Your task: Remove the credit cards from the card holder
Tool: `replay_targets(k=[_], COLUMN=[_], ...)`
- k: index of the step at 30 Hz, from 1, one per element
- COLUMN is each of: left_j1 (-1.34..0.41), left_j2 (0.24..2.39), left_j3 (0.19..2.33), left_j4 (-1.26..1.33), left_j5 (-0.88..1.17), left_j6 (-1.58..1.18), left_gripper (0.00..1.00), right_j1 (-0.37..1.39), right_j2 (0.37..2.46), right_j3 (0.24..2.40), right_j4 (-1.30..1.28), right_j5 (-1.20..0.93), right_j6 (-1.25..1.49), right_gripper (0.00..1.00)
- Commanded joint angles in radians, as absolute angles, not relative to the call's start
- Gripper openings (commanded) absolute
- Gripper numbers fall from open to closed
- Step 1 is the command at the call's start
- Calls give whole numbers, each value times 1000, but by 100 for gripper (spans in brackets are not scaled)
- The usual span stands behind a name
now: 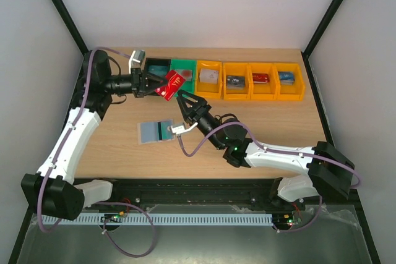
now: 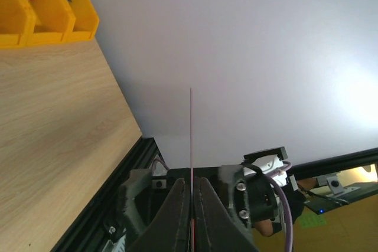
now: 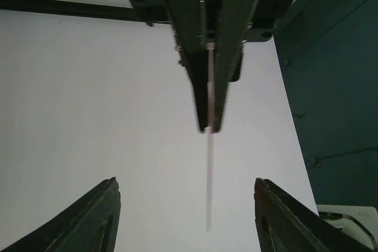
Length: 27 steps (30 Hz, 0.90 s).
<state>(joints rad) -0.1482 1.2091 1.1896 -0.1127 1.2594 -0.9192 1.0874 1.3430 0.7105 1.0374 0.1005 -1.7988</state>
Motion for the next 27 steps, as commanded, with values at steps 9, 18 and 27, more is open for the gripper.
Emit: replay_targets(k=[9, 18, 27], left_j1=[-187, -227, -164], left_j2=[1207, 1223, 1256], left_j3=[1147, 1134, 1208], left_j4=[-81, -91, -227], left_j5=[1247, 1245, 1182], left_j6=[-963, -946, -728], left_gripper=[2, 2, 99], right_j1=[1100, 1101, 1095], right_j2=[1362, 1367, 1330], right_j3=[755, 765, 848], right_j4=[1072, 1077, 970], right_j5=[103, 138, 312], right_j6=[-1864, -1867, -1675], right_gripper=[45, 5, 2])
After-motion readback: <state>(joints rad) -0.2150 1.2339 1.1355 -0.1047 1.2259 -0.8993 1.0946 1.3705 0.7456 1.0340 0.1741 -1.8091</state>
